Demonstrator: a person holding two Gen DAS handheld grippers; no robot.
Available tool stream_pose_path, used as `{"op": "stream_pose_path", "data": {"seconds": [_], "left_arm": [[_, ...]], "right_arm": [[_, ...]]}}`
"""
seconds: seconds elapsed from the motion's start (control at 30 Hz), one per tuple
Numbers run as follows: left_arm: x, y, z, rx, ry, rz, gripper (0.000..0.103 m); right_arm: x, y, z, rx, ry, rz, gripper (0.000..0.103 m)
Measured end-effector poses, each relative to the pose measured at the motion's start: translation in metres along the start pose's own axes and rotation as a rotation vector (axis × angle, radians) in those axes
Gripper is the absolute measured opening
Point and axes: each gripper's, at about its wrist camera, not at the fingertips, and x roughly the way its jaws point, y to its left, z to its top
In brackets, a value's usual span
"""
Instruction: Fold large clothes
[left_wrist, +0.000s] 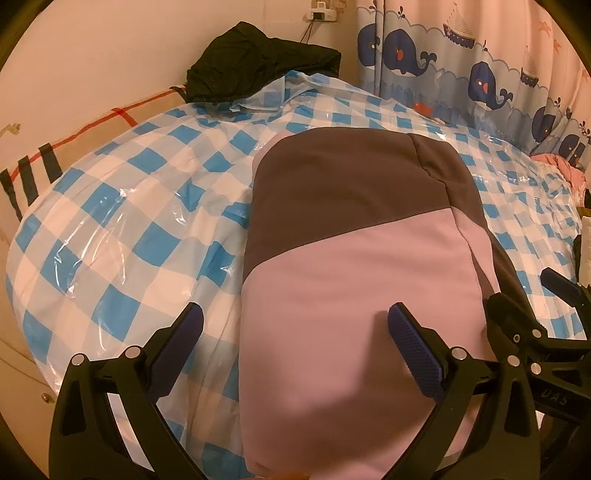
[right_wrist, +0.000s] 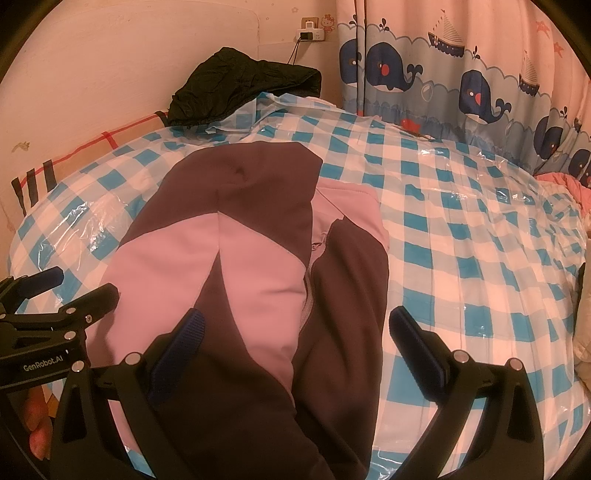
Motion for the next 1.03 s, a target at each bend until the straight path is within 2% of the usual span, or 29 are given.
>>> {"op": "stream_pose_path", "data": {"seconds": [0.17, 0.43, 0.57, 0.73, 1.03], "left_arm": [[0.004, 0.005, 0.002, -0.018, 0.026, -0.021, 0.096], [0.008, 0.005, 0.005, -0.003, 0.03, -0.014, 0.096], [0.007, 0.009, 0.005, -0.008, 0.041, -0.05, 0.096], [-0.001, 0.007, 0.005, 0.003, -0.002, 0.017, 0.096], [-0.006, 0.004, 0.004, 0.017, -0.016, 0.04, 0.096]], "right_arm": [[0.0, 0.0, 0.0, -0.001, 0.0, 0.0, 0.096], [0.0, 0.0, 0.001, 0.0, 0.001, 0.001, 0.096], [0.0, 0.0, 0.001, 0.001, 0.001, 0.001, 0.096], [0.0, -0.001, 0.001, 0.0, 0.001, 0.001, 0.096], [0.0, -0.001, 0.001, 0.001, 0.002, 0.002, 0.096]]}}
